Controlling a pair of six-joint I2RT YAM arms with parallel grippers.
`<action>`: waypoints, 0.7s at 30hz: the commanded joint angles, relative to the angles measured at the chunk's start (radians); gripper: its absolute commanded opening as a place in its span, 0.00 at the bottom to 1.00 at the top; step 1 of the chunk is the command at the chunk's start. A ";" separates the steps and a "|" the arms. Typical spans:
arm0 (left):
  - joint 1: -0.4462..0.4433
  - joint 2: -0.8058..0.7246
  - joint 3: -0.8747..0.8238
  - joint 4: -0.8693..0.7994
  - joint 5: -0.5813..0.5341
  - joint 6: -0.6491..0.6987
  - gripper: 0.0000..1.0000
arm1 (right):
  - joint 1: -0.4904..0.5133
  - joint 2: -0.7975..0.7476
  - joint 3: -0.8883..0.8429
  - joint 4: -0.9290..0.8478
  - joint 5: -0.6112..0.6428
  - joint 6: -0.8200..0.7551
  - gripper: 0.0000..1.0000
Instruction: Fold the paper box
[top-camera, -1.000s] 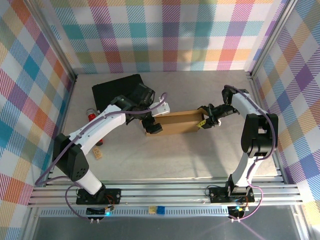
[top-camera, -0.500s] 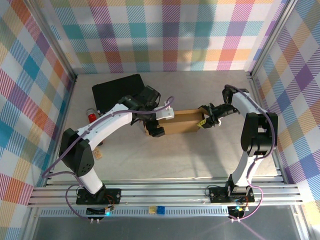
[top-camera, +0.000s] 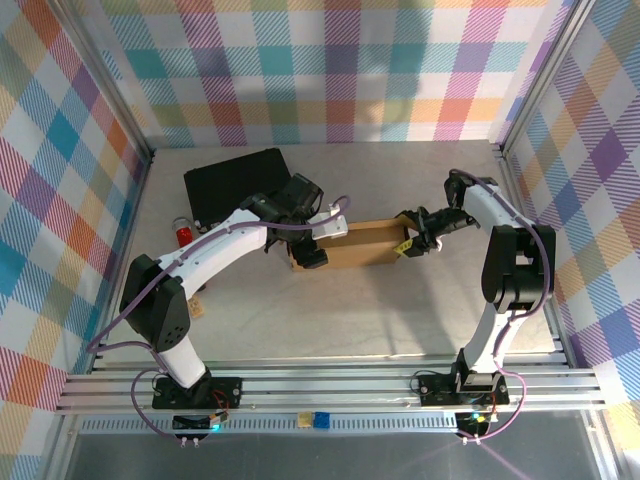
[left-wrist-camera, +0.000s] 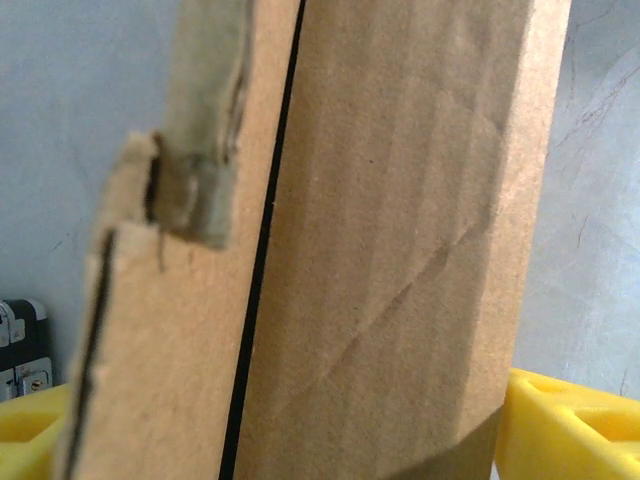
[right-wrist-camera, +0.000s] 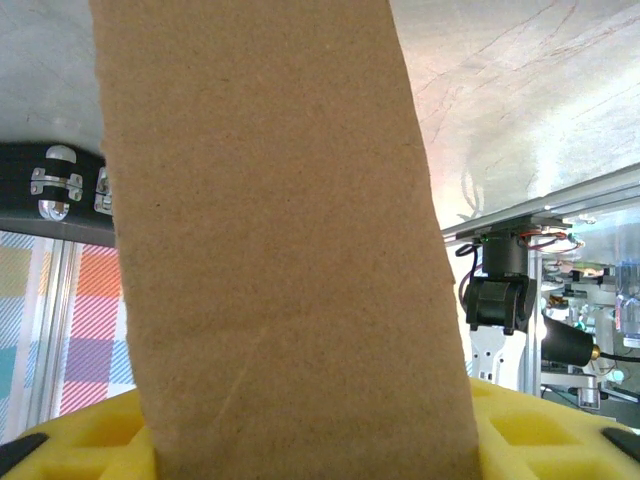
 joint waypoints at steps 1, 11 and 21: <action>-0.016 -0.014 -0.015 -0.016 0.019 -0.002 0.81 | -0.008 0.017 0.027 -0.014 0.004 -0.015 0.58; -0.016 -0.024 -0.021 -0.032 0.042 -0.007 0.79 | -0.027 0.012 0.155 -0.108 0.094 -0.124 0.73; -0.015 -0.026 -0.017 -0.037 0.056 -0.008 0.78 | -0.130 -0.118 0.236 -0.071 0.239 -0.299 0.78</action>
